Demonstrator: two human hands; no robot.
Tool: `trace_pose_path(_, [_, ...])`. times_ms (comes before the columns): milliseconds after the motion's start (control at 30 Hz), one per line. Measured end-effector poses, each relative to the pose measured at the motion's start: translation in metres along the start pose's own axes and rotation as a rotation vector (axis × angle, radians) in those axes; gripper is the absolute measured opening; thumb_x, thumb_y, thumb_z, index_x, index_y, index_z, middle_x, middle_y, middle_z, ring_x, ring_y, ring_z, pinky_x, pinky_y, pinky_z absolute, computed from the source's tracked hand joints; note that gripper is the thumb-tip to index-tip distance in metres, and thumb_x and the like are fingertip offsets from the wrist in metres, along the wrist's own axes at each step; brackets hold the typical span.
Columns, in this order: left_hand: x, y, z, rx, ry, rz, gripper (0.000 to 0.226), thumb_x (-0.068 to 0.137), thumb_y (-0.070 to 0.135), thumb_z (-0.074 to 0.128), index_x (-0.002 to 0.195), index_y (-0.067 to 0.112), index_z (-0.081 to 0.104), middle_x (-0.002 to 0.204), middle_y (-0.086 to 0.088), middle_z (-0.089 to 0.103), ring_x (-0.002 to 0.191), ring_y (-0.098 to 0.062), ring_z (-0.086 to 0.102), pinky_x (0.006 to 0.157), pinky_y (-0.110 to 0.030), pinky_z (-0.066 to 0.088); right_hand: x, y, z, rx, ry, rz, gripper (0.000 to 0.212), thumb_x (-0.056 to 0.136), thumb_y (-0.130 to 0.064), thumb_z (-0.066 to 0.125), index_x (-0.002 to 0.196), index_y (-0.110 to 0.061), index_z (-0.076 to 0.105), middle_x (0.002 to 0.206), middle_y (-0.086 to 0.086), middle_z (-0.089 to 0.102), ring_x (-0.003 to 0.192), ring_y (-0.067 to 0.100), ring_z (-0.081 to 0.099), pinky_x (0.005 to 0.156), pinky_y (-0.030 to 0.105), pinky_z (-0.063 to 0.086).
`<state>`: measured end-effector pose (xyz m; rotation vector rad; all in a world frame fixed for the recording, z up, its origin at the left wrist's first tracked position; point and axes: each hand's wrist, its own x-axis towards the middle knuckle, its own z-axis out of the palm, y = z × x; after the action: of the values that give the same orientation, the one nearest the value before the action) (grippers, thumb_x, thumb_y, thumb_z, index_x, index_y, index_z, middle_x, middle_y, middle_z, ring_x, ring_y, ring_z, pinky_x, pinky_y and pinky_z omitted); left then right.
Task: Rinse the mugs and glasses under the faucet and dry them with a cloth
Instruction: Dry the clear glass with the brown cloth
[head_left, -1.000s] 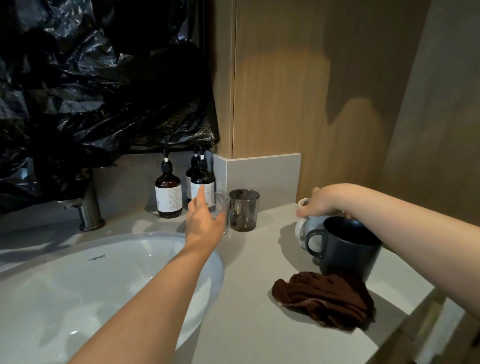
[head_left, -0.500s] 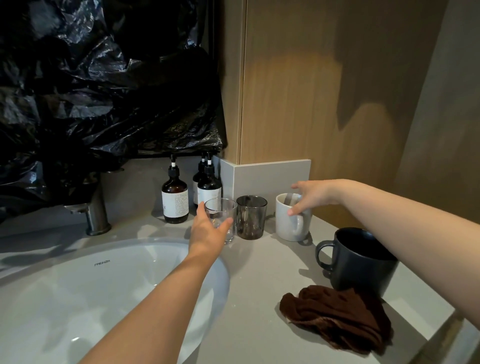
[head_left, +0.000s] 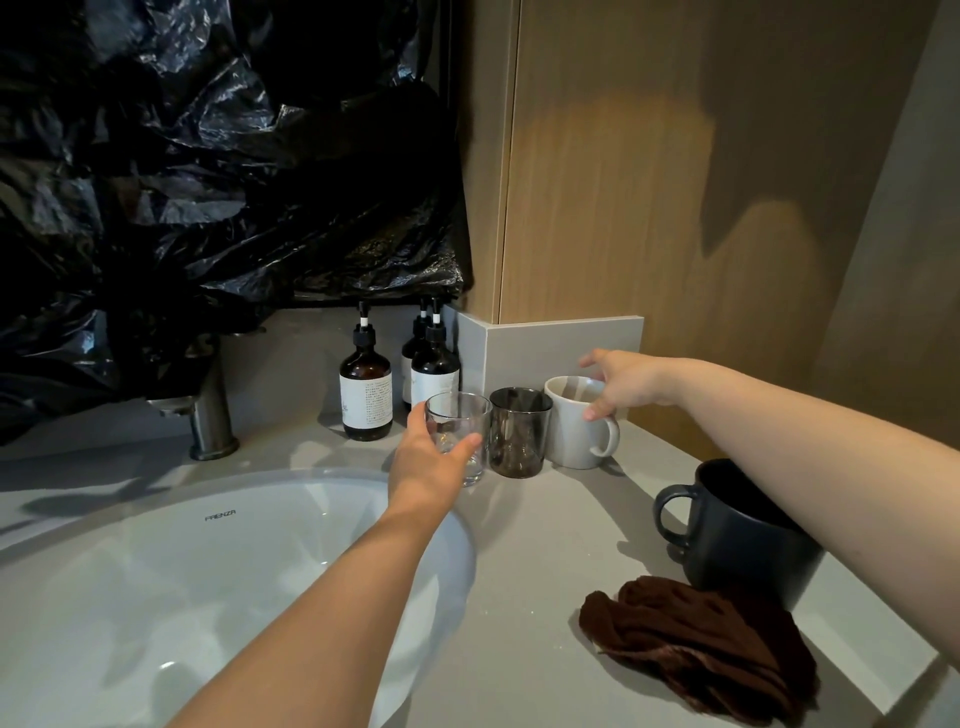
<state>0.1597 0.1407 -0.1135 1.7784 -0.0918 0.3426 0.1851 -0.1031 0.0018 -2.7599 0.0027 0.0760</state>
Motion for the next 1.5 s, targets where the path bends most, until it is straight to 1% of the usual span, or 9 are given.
trace_pose_path(367, [0.000, -0.001, -0.001, 0.029, -0.001, -0.005, 0.062, 0.081, 0.030, 0.073, 0.135, 0.024, 0.043, 0.118, 0.005, 0.063, 0.111, -0.018, 0.059, 0.099, -0.041, 0.047, 0.005, 0.001, 0.000, -0.016, -0.012, 0.005, 0.086, 0.078, -0.015, 0.076, 0.147, -0.017, 0.024, 0.147, 0.011, 0.038, 0.131, 0.029, 0.040, 0.106, 0.039, 0.036])
trace_pose_path(500, [-0.002, 0.005, 0.001, 0.011, -0.020, 0.002, 0.086, 0.079, 0.031, 0.073, 0.149, 0.024, 0.024, 0.139, 0.001, 0.050, 0.128, -0.019, 0.047, 0.108, -0.042, 0.039, 0.003, 0.000, 0.001, -0.015, -0.057, 0.022, 0.088, 0.081, -0.019, 0.074, 0.149, -0.016, 0.018, 0.152, 0.010, 0.032, 0.135, 0.029, 0.035, 0.110, 0.041, 0.033])
trace_pose_path(633, [-0.014, 0.027, 0.002, 0.478, 0.160, 0.318, 0.082, 0.085, 0.029, 0.066, 0.152, 0.018, 0.018, 0.156, -0.006, 0.023, 0.145, -0.023, 0.016, 0.118, -0.038, 0.018, -0.012, 0.001, -0.009, -0.027, -0.082, 0.057, 0.094, 0.085, -0.042, 0.066, 0.152, -0.017, 0.005, 0.157, 0.009, 0.020, 0.141, 0.030, 0.026, 0.114, 0.042, 0.027])
trace_pose_path(700, [-0.022, 0.041, 0.004, 0.749, 0.091, 0.526, 0.069, 0.089, 0.027, 0.059, 0.149, 0.018, 0.025, 0.156, -0.006, 0.023, 0.146, -0.024, 0.010, 0.119, -0.038, 0.012, -0.030, 0.004, -0.018, -0.050, -0.018, 0.076, 0.091, 0.086, -0.050, 0.061, 0.152, -0.014, 0.010, 0.156, 0.010, 0.024, 0.139, 0.029, 0.030, 0.113, 0.041, 0.029])
trace_pose_path(833, [-0.034, 0.055, 0.022, 1.113, -0.147, 0.773, 0.067, 0.090, 0.030, 0.051, 0.150, 0.018, 0.021, 0.152, -0.003, 0.028, 0.143, -0.025, 0.015, 0.116, -0.046, 0.014, -0.094, 0.005, -0.026, -0.184, 0.287, 0.026, 0.052, 0.094, -0.047, 0.047, 0.134, -0.014, 0.048, 0.135, 0.007, 0.054, 0.119, 0.026, 0.052, 0.097, 0.037, 0.044])
trace_pose_path(1000, [-0.042, 0.059, 0.036, 1.219, -0.217, 0.701, 0.068, 0.092, 0.031, 0.046, 0.151, 0.017, 0.015, 0.154, -0.005, 0.026, 0.144, -0.026, 0.015, 0.115, -0.058, 0.007, -0.184, -0.002, -0.007, -0.537, 0.253, 0.200, 0.089, 0.075, -0.081, 0.007, 0.097, -0.015, 0.062, 0.085, 0.001, 0.064, 0.078, 0.019, 0.061, 0.068, 0.033, 0.051])
trace_pose_path(1267, [-0.047, 0.061, 0.048, 1.294, -0.203, 0.590, 0.069, 0.092, 0.033, 0.046, 0.151, 0.016, 0.013, 0.155, -0.008, 0.021, 0.145, -0.029, 0.014, 0.115, -0.058, 0.009, -0.193, 0.002, 0.005, -0.615, 0.180, 0.200, 0.068, 0.080, -0.078, 0.036, 0.061, -0.015, 0.053, 0.060, -0.002, 0.052, 0.058, 0.015, 0.053, 0.054, 0.026, 0.042])
trace_pose_path(1367, [-0.047, 0.061, 0.051, 1.281, -0.163, 0.574, 0.069, 0.091, 0.033, 0.048, 0.149, 0.016, 0.017, 0.150, -0.006, 0.031, 0.142, -0.028, 0.021, 0.114, -0.060, 0.013, -0.184, 0.015, 0.000, -0.523, 0.147, 0.150, 0.060, 0.080, -0.073, 0.046, 0.076, -0.015, 0.060, 0.069, 0.000, 0.057, 0.062, 0.015, 0.054, 0.054, 0.025, 0.044])
trace_pose_path(1500, [-0.046, 0.064, 0.060, 1.270, -0.114, 0.527, 0.067, 0.089, 0.031, 0.049, 0.148, 0.015, 0.020, 0.142, -0.005, 0.040, 0.137, -0.028, 0.029, 0.111, -0.062, 0.014, -0.165, 0.037, -0.009, -0.253, 0.043, -0.035, 0.069, 0.081, -0.059, 0.060, 0.139, -0.025, 0.042, 0.138, -0.005, 0.050, 0.123, 0.018, 0.049, 0.098, 0.030, 0.043])
